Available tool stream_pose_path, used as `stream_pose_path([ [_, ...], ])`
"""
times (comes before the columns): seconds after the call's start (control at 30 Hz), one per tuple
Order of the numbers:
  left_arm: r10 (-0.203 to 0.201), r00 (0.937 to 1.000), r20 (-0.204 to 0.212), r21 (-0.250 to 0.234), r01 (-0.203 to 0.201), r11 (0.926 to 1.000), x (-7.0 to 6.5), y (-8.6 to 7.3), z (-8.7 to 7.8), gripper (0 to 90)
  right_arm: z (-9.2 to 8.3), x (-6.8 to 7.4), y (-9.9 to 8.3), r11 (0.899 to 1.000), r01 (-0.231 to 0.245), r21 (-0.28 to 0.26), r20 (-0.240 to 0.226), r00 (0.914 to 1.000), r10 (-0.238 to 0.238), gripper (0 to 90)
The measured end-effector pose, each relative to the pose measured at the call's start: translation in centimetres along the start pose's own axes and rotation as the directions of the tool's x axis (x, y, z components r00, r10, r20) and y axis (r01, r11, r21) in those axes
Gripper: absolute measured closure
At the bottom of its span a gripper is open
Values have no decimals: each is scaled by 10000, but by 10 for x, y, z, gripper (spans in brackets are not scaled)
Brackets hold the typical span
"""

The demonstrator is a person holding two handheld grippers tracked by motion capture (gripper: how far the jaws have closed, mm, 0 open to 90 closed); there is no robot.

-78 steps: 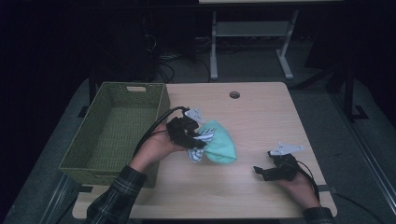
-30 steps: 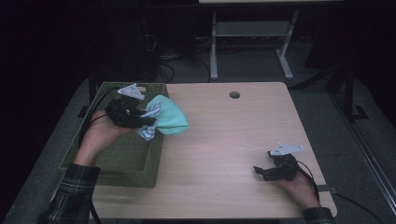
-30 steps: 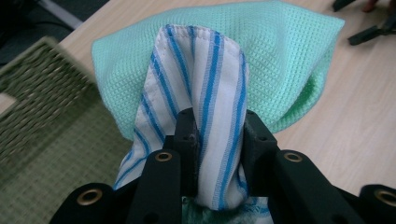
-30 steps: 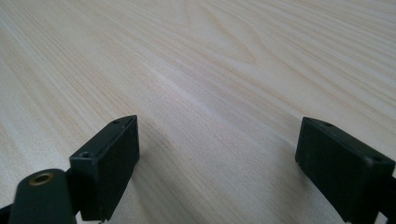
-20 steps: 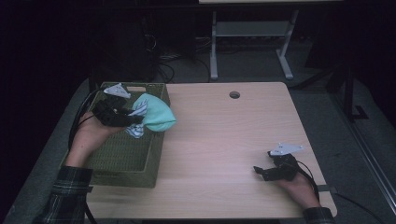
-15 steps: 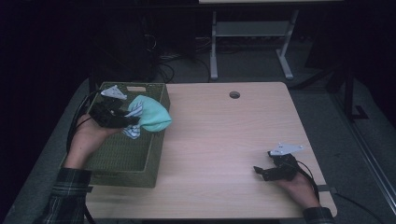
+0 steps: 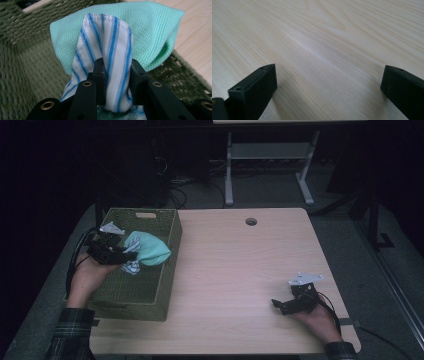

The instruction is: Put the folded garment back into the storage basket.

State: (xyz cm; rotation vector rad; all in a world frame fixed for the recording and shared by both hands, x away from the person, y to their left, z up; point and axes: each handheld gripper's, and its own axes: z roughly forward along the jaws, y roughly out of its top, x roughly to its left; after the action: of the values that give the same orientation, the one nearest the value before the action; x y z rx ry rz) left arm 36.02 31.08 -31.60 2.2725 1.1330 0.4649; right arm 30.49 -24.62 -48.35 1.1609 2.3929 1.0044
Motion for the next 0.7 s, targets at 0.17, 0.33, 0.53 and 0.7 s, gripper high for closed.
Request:
stream_pose_path([
  [0.17, -226, 9996, -157, 101, 228, 9997, 5, -11, 8, 705, 0, 0, 0, 10000, -21, 5, -4, 10000, 21, 4],
  [0.33, -462, 9983, -345, 291, 472, 9985, 8, -20, 19, 704, 0, 0, 0, 10000, 3, 22, -33, 10000, -3, 4],
  [0.53, -520, 9977, -436, 655, 548, 9963, 11, -30, 38, 700, 0, 0, 0, 10000, 36, 1, -56, 10000, -36, 4],
  [0.7, -575, 9976, -387, 1103, 614, 9920, 15, -39, 54, 697, 0, 0, 0, 10000, 50, 22, -60, 10000, -50, 4],
])
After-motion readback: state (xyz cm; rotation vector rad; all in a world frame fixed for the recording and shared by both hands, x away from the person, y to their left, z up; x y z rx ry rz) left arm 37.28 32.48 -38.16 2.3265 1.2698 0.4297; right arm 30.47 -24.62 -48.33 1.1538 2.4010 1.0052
